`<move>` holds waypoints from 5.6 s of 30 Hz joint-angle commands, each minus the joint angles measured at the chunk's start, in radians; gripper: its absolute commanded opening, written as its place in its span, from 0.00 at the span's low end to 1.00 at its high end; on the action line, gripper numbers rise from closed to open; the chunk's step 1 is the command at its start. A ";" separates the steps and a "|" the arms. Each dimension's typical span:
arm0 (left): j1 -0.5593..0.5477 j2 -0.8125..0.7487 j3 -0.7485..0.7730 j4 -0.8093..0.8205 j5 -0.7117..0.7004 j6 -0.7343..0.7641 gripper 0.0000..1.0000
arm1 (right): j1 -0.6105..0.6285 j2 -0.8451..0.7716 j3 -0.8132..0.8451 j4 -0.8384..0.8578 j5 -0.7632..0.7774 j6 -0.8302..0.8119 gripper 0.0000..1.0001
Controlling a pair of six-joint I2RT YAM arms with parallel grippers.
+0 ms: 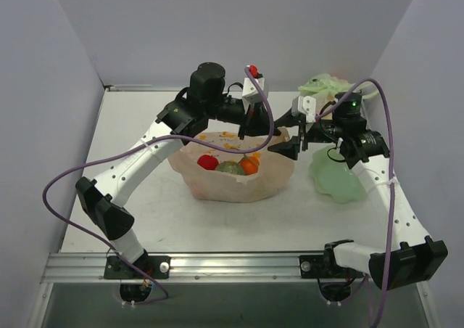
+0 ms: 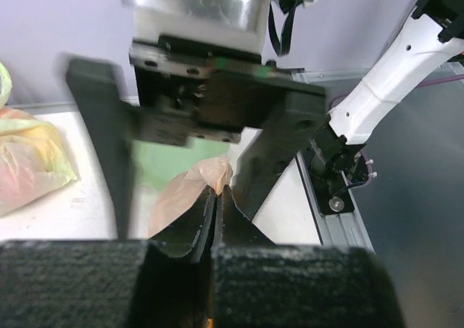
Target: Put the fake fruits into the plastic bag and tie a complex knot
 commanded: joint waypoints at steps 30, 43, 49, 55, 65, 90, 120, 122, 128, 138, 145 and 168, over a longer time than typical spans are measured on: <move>-0.219 -0.411 -0.753 0.439 -0.932 0.823 0.97 | -0.024 -0.027 -0.060 0.087 -0.014 0.102 0.00; -0.158 -0.333 -0.744 0.435 -0.873 0.883 0.97 | -0.031 -0.061 -0.099 0.027 -0.038 0.011 0.00; -0.138 -0.315 -0.741 0.268 -0.758 0.861 0.53 | -0.049 -0.056 -0.097 0.029 -0.017 0.063 0.00; -0.142 -0.338 -0.874 0.221 -0.675 0.933 0.00 | -0.043 0.008 -0.154 0.265 0.127 0.431 0.00; -0.148 -0.238 -1.023 0.264 -0.624 1.001 0.00 | 0.052 0.203 -0.163 0.406 0.293 0.881 0.00; -0.188 -0.615 -0.737 0.037 -0.394 0.375 0.97 | 0.114 0.317 -0.089 0.172 0.373 0.752 0.00; 0.432 -0.721 -1.033 0.319 -0.165 0.286 0.97 | 0.163 0.309 0.012 -0.006 0.319 0.510 0.00; 0.405 -0.666 -1.034 0.437 -0.208 0.228 0.98 | 0.173 0.303 0.010 -0.015 0.317 0.481 0.00; 0.424 -0.542 -0.993 0.622 -0.048 0.131 0.97 | 0.199 0.291 0.001 -0.048 0.327 0.396 0.00; 0.381 -0.410 -0.931 0.626 0.065 0.078 0.97 | 0.204 0.274 -0.007 -0.072 0.294 0.317 0.00; 0.355 -0.356 -0.898 0.619 0.149 0.018 0.56 | 0.206 0.281 0.004 -0.078 0.307 0.310 0.00; 0.237 -0.309 -0.784 0.152 0.209 0.571 0.00 | 0.334 0.266 0.090 -0.388 0.241 -0.085 0.60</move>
